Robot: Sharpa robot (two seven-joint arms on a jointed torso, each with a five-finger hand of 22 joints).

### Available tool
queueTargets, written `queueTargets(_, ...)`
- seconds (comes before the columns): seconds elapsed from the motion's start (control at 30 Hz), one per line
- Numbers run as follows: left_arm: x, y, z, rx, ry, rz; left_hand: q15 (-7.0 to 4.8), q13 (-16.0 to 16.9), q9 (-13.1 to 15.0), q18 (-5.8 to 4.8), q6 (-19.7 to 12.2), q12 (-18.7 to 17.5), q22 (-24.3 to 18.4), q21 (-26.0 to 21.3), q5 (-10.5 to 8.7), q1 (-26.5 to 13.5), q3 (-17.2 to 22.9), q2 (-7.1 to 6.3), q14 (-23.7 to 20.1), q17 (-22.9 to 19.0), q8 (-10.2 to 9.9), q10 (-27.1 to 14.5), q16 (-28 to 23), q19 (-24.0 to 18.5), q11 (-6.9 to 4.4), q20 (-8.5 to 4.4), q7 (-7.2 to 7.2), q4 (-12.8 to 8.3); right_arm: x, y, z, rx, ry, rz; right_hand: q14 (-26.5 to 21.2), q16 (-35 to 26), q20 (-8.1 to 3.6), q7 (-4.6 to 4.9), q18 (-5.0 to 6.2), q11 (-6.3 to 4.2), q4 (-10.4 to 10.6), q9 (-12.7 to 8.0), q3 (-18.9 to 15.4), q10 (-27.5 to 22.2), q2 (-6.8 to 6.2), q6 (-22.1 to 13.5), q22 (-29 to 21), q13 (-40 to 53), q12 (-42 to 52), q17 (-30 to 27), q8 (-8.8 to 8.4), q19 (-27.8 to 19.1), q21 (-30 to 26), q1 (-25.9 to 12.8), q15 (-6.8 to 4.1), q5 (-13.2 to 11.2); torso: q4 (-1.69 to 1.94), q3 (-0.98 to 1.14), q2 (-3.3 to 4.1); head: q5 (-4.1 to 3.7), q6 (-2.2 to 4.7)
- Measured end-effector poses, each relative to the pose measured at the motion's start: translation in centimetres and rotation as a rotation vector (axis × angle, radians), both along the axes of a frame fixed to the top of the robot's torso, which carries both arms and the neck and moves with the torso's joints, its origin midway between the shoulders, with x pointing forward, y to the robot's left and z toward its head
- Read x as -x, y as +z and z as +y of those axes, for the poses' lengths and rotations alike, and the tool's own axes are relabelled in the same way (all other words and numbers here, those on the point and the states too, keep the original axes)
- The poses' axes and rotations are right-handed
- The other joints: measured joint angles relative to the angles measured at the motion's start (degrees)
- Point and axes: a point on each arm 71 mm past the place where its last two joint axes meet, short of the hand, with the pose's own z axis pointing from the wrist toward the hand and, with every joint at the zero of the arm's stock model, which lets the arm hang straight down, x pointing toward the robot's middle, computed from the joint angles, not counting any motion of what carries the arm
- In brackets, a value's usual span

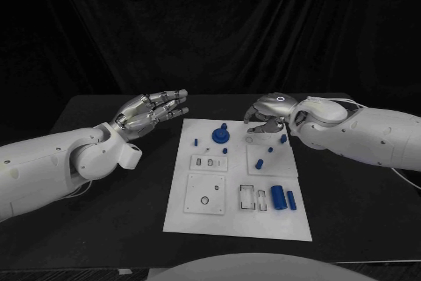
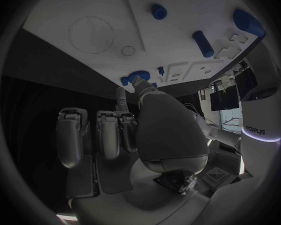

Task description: Assemble the parts on the task board

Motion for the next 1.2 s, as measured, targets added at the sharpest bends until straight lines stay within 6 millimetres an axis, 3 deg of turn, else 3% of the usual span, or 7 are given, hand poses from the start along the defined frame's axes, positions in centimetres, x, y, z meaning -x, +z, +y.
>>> queueTargets(0.2, 0.0, -0.3, 0.0, -0.002, 0.001, 0.006, 0.00, 0.0, 0.0, 0.00, 0.0, 0.0, 0.0, 0.0, 0.00, -0.1, 0.0, -0.06, 0.0, 0.0, 0.0, 0.0, 0.0, 0.0, 0.00, 0.00, 0.00, 0.0, 0.6, 0.9, -2.7, -0.034, -0.038, -0.028, 0.1, -6.9, -1.11, -1.13, 0.93, -1.31, 2.7, -3.0, -1.0, -0.7, -0.67, 1.1, 0.0, 0.0, -14.5, 0.0, -2.20, -0.1, -4.5, -0.7, -1.32, -3.7, -0.04, 0.01, -0.02, -0.14, 0.30)
queueTargets(0.37, 0.2, -1.0, 0.0, -0.002, 0.000, 0.019, 0.00, 0.0, 0.0, 0.00, 0.0, 0.0, 0.0, 0.0, 0.00, -0.1, 0.2, -0.06, 0.0, 0.0, 0.0, 0.0, 0.0, 0.0, 0.00, 0.00, 0.00, -0.2, 1.1, 1.2, -4.9, -0.096, -0.076, -0.023, 0.0, -10.5, -2.02, -1.84, 0.06, -1.84, 3.4, -3.3, -1.7, 0.0, -1.78, 2.7, 0.0, 0.0, -6.8, 0.0, -2.21, 0.0, 1.5, -1.9, -2.39, -2.1, -0.06, -0.01, -0.10, -0.43, 0.51)
queueTargets(0.63, 0.3, -1.9, 0.2, -0.006, 0.003, 0.037, 0.05, 0.0, 0.0, 0.00, -0.1, 0.0, 0.0, 0.0, 0.00, -0.1, 0.3, -0.06, 0.0, 0.0, 0.0, 0.0, 0.0, 0.0, 0.00, 0.00, 0.10, -0.2, 2.0, -0.7, -8.1, -0.186, -0.152, 0.024, 0.1, -10.5, -2.43, -2.16, -0.03, -2.05, 3.4, -4.0, -1.7, 0.2, -2.32, 0.9, 0.0, 0.0, -6.6, 0.0, -2.98, 0.0, 2.4, -2.8, -2.75, 0.1, -0.27, -0.07, -0.52, -0.96, 0.64)
queueTargets(0.83, 0.2, -3.0, 0.6, -0.013, 0.020, 0.052, 1.55, 0.0, -0.7, -0.91, -7.1, -0.3, 0.0, 0.0, 0.00, -1.6, 3.2, -1.63, -0.5, 0.0, -2.0, -1.0, 0.4, 0.0, 2.05, 0.00, -5.40, -0.6, 2.3, -2.7, -9.8, -0.214, -0.192, 0.044, 0.1, -10.2, -2.43, -2.18, -0.02, -2.26, 3.4, -4.1, -1.7, 0.0, -2.64, 0.1, 0.0, 0.0, -6.6, 0.0, -3.44, 0.0, 2.7, -3.1, -2.75, -0.1, -0.43, 0.07, -0.91, -1.17, 0.74)
queueTargets(1.03, 0.3, -3.8, 0.9, -0.012, 0.030, 0.059, 1.50, -0.1, -1.2, -0.90, -12.3, -0.8, -0.1, -0.3, -1.06, -2.4, 3.5, -2.35, -0.6, 0.0, -3.4, -1.0, 0.0, -0.3, 2.12, -0.28, -7.34, -0.8, 2.6, -3.9, -10.5, -0.240, -0.200, 0.053, 0.1, -9.9, -2.43, -2.11, -0.02, -2.26, 3.4, -4.4, -1.7, 0.0, -3.09, -1.2, 0.0, 0.0, -6.6, 0.0, -3.94, 0.0, 2.7, -3.6, -2.75, -1.8, -0.73, 0.14, -1.34, -1.03, 1.17)
queueTargets(1.1, 0.3, -4.0, 1.1, -0.012, 0.035, 0.060, 1.07, -0.3, -1.5, -0.90, -15.6, -2.0, -0.1, -0.7, -1.62, -3.3, 3.5, -2.62, -1.1, -0.2, -4.3, -1.7, -0.8, -0.6, 1.40, -0.20, -9.01, -0.8, 2.6, -4.2, -10.7, -0.247, -0.201, 0.052, 0.1, -9.9, -2.43, -2.14, -0.02, -2.26, 3.4, -4.4, -1.7, 0.0, -3.09, -1.3, 0.0, 0.0, -6.6, 0.0, -3.94, 0.0, 2.7, -3.6, -2.75, -2.1, -0.85, 0.15, -1.48, -0.80, 1.21)
queueTargets(1.2, 0.3, -4.2, 1.2, -0.011, 0.040, 0.061, 1.43, -0.5, -2.4, -0.90, -22.6, -4.5, -0.3, -0.9, -2.12, -3.8, 3.2, -2.65, -1.7, -0.4, -5.9, -2.3, -1.9, -1.0, -1.15, -0.20, -13.14, -1.1, 2.6, -4.5, -10.7, -0.255, -0.199, 0.053, 0.1, -9.9, -2.43, -2.06, -0.01, -2.25, 3.4, -4.5, -1.7, 0.0, -2.87, -1.8, 0.0, 0.0, -6.6, 0.0, -4.15, 0.0, 2.7, -4.1, -2.74, -2.6, -1.15, 0.20, -1.76, -0.37, 1.12)
